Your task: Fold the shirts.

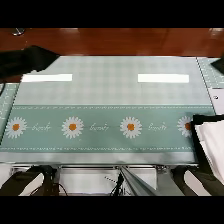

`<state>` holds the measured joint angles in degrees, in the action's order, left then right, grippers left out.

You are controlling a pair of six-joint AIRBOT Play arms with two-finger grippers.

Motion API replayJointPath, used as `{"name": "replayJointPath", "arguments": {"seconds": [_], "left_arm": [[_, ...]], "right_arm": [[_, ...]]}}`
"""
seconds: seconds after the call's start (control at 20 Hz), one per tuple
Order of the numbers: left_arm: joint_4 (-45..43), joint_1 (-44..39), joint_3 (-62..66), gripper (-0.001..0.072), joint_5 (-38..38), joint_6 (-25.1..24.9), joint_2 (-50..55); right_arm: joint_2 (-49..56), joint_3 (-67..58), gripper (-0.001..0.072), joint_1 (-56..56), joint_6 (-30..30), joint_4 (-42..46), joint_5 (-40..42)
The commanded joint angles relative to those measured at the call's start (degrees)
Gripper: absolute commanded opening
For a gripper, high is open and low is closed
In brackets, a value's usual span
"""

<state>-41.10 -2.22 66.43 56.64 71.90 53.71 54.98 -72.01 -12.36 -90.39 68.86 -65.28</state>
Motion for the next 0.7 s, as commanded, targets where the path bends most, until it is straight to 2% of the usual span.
{"name": "replayJointPath", "arguments": {"seconds": [0.0,0.05,0.15,0.4,0.65], "left_arm": [[-17.25,-10.4,1.81,0.003,-0.15,5.77,7.39],[-23.78,-12.24,-0.92,0.0031,-0.09,9.55,8.7],[-30.64,-12.22,-4.74,0.0031,-0.13,13.79,10.75],[-33.07,-8.04,-5.18,0.0031,0.35,13.86,12.39],[-33.0,-8.15,-5.18,0.0031,0.09,13.88,12.76]], "right_arm": [[8.37,3.21,0.0017,20.81,-7.69,19.76,2.32],[10.95,5.07,0.0016,22.62,-10.58,23.3,2.45],[15.67,6.12,0.0017,22.47,-11.06,25.42,1.7],[18.27,6.12,0.0017,20.2,-11.67,26.32,3.56],[18.29,6.12,0.0017,20.2,-11.17,26.18,3.87]]}}
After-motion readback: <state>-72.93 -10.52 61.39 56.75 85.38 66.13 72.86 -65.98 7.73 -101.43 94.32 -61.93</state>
